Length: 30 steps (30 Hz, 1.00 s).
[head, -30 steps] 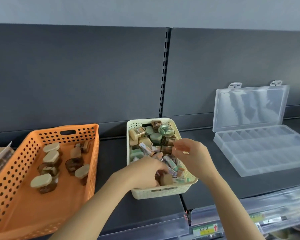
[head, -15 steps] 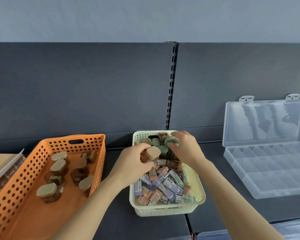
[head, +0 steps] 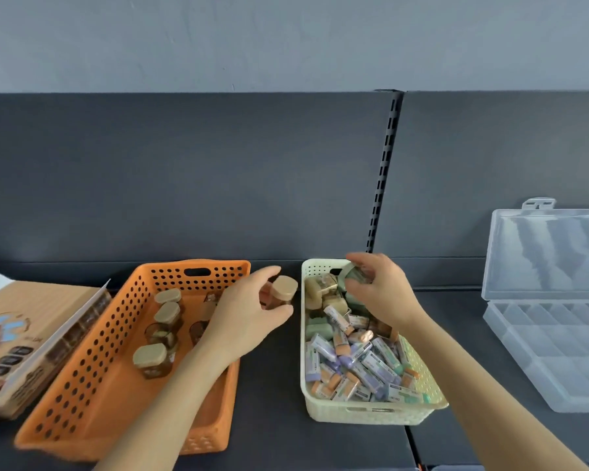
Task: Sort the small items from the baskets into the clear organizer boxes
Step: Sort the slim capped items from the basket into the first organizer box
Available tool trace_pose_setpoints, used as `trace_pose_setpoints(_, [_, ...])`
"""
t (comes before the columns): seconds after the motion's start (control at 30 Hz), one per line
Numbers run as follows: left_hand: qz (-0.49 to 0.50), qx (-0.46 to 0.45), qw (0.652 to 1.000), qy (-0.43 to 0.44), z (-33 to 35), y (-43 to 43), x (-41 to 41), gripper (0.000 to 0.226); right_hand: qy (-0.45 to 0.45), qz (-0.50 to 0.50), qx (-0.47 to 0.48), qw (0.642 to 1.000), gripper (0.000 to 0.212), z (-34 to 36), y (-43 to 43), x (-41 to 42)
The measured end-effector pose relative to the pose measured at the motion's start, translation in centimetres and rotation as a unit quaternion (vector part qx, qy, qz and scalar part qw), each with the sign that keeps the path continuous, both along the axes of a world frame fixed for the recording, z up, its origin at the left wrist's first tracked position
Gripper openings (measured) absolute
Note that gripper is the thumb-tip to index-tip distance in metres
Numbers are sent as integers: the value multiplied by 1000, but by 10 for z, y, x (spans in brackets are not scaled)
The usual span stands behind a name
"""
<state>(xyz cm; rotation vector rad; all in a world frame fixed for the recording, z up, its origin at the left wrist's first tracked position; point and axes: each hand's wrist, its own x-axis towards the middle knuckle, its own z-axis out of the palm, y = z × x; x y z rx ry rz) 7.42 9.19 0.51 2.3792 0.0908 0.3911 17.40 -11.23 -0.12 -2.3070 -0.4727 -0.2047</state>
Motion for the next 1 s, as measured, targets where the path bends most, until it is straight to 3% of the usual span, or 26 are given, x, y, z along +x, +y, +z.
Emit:
trace_pose_setpoints(0.17, [23,10,1000,-4,5,41,-24,49,68,67,129,987,29,22,35,-33])
trace_pose_setpoints(0.4, [53,73,993,75,1,101,-63,45,155,180,197,951,24,22,107,-65])
trace_pose_setpoints(0.6, [42,115,973,194,-13,129,-91,55,70,246,21,967,39,6,163,-90])
trace_pose_setpoints(0.7, [39,121,962,240,-23,135,-97,58,70,264,-41,961,41,-1,182,-97])
trace_pose_setpoints(0.83, [60,147,954,254,-32,142,-93,44,63,273,-115,953,38,-12,202,-98])
trace_pose_setpoints(1.0, [72,160,950,260,-33,148,-93,50,48,273,-205,939,33,-24,213,-99])
